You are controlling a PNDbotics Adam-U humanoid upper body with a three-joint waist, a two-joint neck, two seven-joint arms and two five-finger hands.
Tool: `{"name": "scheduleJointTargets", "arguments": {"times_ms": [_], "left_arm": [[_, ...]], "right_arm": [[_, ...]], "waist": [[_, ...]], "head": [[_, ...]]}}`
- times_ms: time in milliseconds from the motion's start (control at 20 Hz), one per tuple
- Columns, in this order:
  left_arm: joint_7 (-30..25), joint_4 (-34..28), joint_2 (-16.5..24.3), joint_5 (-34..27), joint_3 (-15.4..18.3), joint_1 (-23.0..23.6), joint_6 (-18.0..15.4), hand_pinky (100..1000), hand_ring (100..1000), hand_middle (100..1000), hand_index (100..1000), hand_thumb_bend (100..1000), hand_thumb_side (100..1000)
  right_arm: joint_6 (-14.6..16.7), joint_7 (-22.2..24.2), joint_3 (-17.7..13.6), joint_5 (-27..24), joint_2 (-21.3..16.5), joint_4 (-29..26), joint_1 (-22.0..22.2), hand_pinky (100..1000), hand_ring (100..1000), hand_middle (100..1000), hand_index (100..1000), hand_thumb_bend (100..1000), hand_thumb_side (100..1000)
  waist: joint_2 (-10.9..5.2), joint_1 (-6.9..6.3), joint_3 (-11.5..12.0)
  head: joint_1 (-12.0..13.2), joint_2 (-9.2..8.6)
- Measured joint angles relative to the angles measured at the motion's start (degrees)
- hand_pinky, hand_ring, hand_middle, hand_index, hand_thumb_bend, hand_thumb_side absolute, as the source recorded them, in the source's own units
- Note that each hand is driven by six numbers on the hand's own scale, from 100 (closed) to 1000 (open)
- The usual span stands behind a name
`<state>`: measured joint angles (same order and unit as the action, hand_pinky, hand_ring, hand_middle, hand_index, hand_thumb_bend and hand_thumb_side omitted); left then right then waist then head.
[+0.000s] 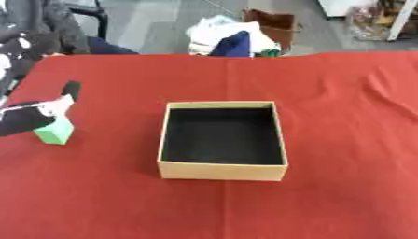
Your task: Pick up objects on the table and place them in the box.
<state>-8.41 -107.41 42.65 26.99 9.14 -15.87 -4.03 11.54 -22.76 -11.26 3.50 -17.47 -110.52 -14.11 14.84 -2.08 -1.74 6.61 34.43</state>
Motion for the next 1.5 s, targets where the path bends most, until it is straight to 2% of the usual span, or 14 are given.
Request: {"name": "scheduleJointTargets", "arguments": {"times_ms": [100,250,300,600,1050,1500], "left_arm": [[-3.6,2.5,3.3,1.1,-0.3,-0.7,0.1,814,793,766,898,406,168],[-8.9,7.4,7.8,1.3,-1.3,-1.9,-0.3,819,796,769,900,416,168],[-10.3,8.8,8.8,1.2,-1.5,-2.4,-0.5,839,817,785,904,446,139],[-20.5,20.5,13.8,-0.3,-4.3,-4.2,-2.3,846,825,781,900,465,109],[-25.9,30.1,14.3,0.3,-6.8,-7.1,-4.1,870,845,804,902,472,100],[-26.3,37.1,12.5,5.5,-9.6,-12.0,-5.0,890,861,818,913,492,100]], "right_arm": [[0.0,0.0,0.0,0.0,0.0,0.0,0.0,631,755,785,887,100,528],[0.0,0.0,0.0,0.1,-0.2,0.0,0.1,631,755,785,887,100,528],[0.0,0.0,0.0,0.1,-0.2,0.0,0.1,631,755,785,887,100,527],[0.0,0.0,0.0,0.2,-0.5,0.0,0.4,631,755,785,887,100,528],[0.0,0.1,0.1,0.2,-0.6,0.0,0.5,632,755,785,887,100,527],[-0.2,0.3,0.4,0.2,-0.6,0.0,0.5,632,755,785,887,100,527]], "waist": [[-0.04,-0.12,-0.1],[-0.27,-0.35,-0.3],[-0.35,-0.38,-0.3],[-0.7,-0.79,-0.7],[-0.71,-0.88,-0.9],[-0.72,-0.85,-1.1]], "head": [[-0.1,0.03],[-0.2,0.13],[-0.2,0.16],[-0.2,0.31],[-0.3,0.35],[-0.3,0.37]]}}
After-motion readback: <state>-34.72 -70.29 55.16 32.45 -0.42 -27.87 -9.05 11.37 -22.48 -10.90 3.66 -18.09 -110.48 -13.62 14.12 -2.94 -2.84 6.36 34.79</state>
